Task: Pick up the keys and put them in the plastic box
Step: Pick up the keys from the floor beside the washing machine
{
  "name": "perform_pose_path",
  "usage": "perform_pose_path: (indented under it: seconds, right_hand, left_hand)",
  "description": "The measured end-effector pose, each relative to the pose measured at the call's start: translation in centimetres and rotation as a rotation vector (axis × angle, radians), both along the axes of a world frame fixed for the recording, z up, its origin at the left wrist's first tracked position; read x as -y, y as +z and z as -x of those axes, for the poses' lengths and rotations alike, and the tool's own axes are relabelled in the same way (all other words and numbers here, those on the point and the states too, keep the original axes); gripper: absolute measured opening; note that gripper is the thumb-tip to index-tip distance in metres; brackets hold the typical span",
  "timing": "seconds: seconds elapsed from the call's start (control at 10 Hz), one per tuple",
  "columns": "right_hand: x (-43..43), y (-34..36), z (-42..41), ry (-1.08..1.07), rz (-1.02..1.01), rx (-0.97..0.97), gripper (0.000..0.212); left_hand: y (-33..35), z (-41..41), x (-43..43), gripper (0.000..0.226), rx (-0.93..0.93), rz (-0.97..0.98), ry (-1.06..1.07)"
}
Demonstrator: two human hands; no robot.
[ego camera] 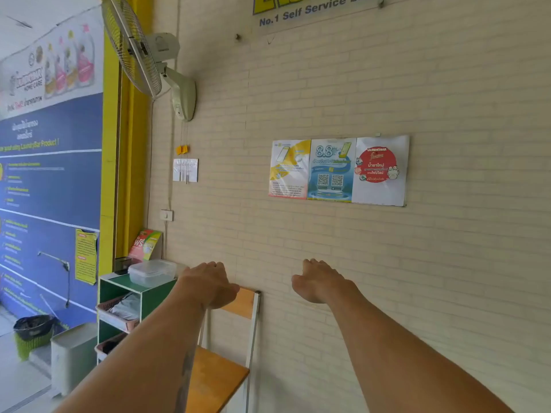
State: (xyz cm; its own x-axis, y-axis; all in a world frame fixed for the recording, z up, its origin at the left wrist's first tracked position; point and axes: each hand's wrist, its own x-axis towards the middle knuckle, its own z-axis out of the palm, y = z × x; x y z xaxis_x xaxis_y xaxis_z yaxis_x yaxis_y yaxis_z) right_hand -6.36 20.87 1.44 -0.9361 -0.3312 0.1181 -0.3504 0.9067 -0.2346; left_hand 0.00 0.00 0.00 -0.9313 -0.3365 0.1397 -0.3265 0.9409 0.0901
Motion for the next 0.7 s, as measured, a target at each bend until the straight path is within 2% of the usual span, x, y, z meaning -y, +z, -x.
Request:
perform_pose_path:
  seconds: [0.7]
  right_hand:
    - [0.16, 0.06, 0.39, -0.004, 0.015, -0.015, 0.061]
  left_hand:
    - [-0.14, -0.16, 0.62, 0.074, -0.018, 0.035, -0.006]
